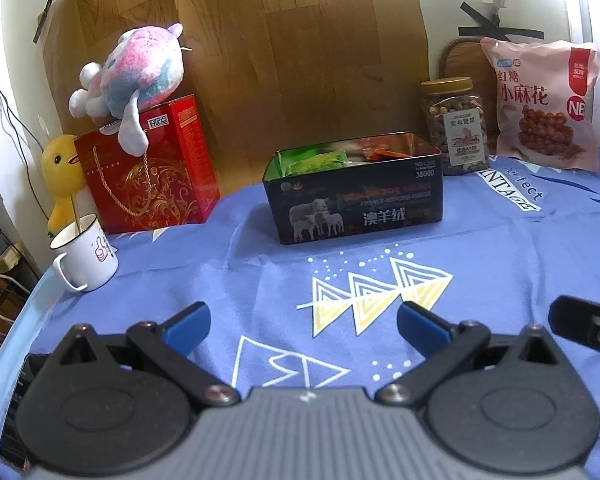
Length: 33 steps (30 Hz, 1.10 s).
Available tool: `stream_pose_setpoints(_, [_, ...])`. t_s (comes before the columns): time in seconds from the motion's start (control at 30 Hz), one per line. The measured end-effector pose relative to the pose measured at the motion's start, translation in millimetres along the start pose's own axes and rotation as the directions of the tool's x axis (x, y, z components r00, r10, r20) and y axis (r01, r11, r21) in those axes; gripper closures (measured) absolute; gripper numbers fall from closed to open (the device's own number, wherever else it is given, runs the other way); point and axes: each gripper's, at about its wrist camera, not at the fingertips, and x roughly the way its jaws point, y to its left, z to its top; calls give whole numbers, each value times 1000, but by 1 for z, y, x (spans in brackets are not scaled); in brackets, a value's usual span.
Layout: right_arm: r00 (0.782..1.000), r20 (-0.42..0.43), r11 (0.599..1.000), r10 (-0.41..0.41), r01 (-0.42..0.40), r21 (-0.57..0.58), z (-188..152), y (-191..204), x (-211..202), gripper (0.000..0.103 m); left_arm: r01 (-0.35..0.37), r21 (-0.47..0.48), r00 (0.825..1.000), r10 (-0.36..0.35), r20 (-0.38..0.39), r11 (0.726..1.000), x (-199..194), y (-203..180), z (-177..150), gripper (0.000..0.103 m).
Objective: Organize snacks
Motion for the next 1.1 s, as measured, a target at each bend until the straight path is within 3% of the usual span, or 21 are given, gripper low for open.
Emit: stream_pose_setpoints(1.1, [999,-23,999,33,-33,-11,-1,5,10,0,-16,-17,999,16,-51,1000,16,3,0,0])
